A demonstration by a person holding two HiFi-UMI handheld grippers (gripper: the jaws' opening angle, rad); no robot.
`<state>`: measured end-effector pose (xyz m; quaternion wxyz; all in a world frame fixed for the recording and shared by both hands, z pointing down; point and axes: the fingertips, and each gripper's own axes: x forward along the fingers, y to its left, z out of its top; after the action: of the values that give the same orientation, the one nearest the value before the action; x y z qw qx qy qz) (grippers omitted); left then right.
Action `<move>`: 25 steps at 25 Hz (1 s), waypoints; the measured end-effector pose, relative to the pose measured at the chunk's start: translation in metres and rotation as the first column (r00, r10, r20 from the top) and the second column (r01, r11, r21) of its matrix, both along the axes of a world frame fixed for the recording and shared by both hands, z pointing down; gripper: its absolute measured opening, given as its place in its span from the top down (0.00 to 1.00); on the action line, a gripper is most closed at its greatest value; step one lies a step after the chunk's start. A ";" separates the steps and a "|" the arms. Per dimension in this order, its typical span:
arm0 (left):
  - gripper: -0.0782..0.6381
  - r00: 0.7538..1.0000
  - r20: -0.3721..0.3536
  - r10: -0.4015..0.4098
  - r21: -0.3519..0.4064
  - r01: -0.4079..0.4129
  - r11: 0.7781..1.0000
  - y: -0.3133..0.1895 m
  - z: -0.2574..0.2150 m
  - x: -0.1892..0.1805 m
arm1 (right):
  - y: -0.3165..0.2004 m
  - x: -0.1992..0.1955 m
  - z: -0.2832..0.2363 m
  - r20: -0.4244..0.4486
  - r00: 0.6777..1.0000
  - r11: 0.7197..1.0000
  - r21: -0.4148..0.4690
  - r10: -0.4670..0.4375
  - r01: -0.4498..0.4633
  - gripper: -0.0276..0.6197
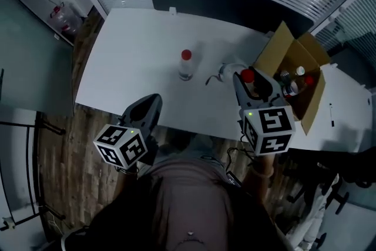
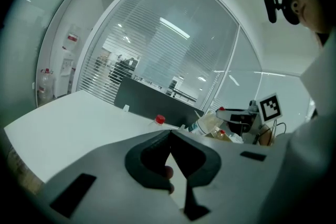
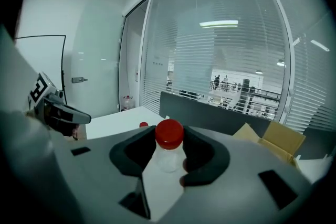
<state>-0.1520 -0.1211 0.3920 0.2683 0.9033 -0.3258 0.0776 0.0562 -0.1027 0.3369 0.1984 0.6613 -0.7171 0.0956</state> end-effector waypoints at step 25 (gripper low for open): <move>0.88 0.994 0.024 -0.106 -0.027 0.106 0.994 -0.019 0.011 0.005 | -0.058 0.000 0.107 0.021 0.995 0.971 -0.217 -0.096 0.098 0.69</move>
<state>-0.1474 -0.1406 0.4028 0.2810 0.8799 -0.3750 0.0780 0.0565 -0.1604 0.4439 0.2702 0.5992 -0.7348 0.1673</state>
